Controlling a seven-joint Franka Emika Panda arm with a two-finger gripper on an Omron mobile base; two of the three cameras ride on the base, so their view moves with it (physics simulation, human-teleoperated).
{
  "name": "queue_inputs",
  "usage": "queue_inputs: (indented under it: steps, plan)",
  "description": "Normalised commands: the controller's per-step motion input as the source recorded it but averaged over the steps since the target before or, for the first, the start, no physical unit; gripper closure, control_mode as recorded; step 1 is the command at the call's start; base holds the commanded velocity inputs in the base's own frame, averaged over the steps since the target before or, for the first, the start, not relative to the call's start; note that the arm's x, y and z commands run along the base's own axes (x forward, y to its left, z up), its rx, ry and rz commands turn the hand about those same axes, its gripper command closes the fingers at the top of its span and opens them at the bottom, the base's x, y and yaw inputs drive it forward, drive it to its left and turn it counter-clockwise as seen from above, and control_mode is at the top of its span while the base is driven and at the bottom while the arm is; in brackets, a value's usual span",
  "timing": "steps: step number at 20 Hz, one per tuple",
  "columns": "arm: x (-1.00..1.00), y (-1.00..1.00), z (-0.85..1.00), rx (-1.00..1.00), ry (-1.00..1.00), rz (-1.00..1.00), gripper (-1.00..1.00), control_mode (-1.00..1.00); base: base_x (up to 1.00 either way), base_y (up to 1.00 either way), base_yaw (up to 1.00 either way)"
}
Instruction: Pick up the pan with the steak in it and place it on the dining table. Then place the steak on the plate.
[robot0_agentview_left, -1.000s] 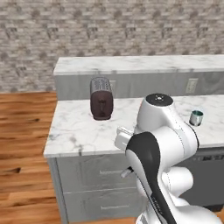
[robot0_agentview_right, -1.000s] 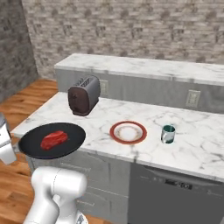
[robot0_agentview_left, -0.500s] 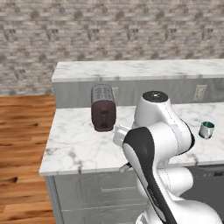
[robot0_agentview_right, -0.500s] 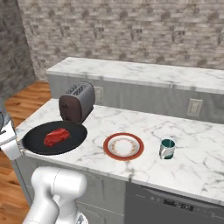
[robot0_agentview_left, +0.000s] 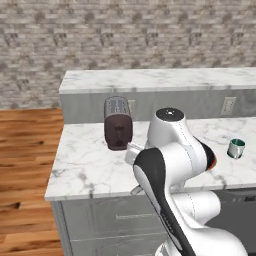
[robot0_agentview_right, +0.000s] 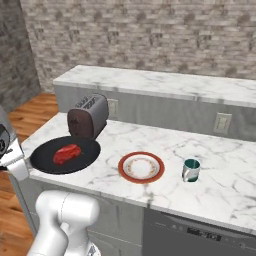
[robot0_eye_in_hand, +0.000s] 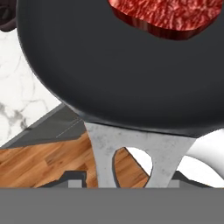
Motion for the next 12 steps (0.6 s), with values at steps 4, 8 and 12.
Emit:
queue_inputs:
  steps: [4, 8, 12]
  plan:
    - [0.40, 0.11, -0.18, 0.00, 0.00, -0.01, 1.00, -1.00, 0.00, 0.00, 0.00]
    - [0.43, 0.07, -0.17, 0.01, 0.00, -0.01, 1.00, -1.00, 0.00, 0.00, 0.00]
    - [0.72, 0.12, -0.32, 0.06, 0.06, 0.00, 1.00, -1.00, 0.00, 0.00, 0.00]
